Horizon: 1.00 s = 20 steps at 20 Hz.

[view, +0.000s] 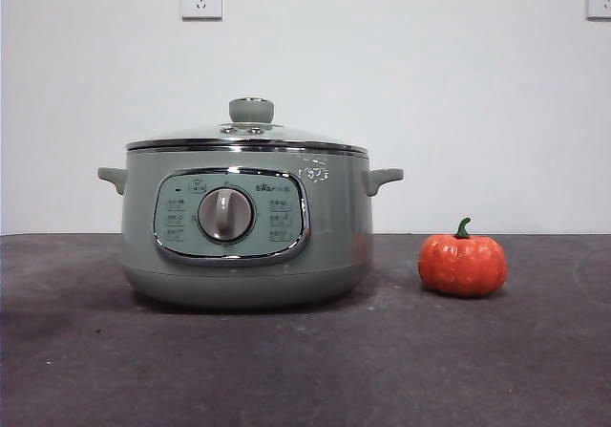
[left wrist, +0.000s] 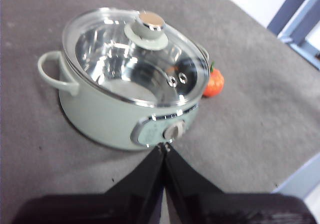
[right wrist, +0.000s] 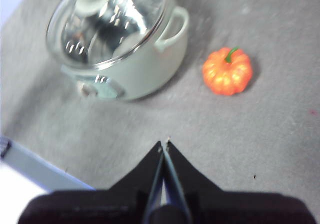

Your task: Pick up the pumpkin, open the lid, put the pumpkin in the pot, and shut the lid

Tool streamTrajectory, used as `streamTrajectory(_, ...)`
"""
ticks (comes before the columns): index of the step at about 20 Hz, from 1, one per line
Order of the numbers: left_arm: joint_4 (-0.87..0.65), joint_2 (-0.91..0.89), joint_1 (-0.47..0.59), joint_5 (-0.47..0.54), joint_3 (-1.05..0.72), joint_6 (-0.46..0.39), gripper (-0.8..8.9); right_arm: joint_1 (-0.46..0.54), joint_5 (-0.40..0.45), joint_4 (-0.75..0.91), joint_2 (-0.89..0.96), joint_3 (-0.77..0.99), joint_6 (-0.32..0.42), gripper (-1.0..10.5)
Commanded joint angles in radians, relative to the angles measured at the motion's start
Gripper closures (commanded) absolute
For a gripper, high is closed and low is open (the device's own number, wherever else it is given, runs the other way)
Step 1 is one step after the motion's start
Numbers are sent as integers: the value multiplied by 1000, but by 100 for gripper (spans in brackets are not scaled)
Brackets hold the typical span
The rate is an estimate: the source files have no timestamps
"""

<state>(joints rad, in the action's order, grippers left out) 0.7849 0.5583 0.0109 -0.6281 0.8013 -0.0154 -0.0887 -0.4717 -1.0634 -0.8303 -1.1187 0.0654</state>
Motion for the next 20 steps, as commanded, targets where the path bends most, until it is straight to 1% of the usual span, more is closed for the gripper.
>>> streamTrajectory(1,10,2,2,-5,14,-41,821,-11,2,-4,-1,-3,38,958)
streamTrajectory(3,6,2,2,-3,19,-41,799,-11,2,-4,-1,-3,37,936)
streamTrajectory(4,3,2,2,-3,19,-40,699,-11,2,-4,-1,-3,37,931)
streamTrajectory(5,2,2,2,-2,19,-38,451,-11,2,-2,-1,-3,37,821)
streamTrajectory(6,1,2,2,0,19,-38,228,-11,2,-1,-1,-3,35,648)
streamTrajectory(7,2,2,2,0,19,-38,80,-11,2,2,-1,-3,29,398)
streamTrajectory(8,1,2,2,0,19,-37,72,-11,2,4,-1,-3,27,249)
streamTrajectory(9,2,2,2,0,19,-37,72,-12,1,8,-1,-3,21,218)
streamTrajectory(15,1,2,2,0,19,-37,72,-12,3,20,-13,-3,18,223)
streamTrajectory(20,2,2,2,-1,19,-37,72,-28,12,123,-123,-3,14,223)
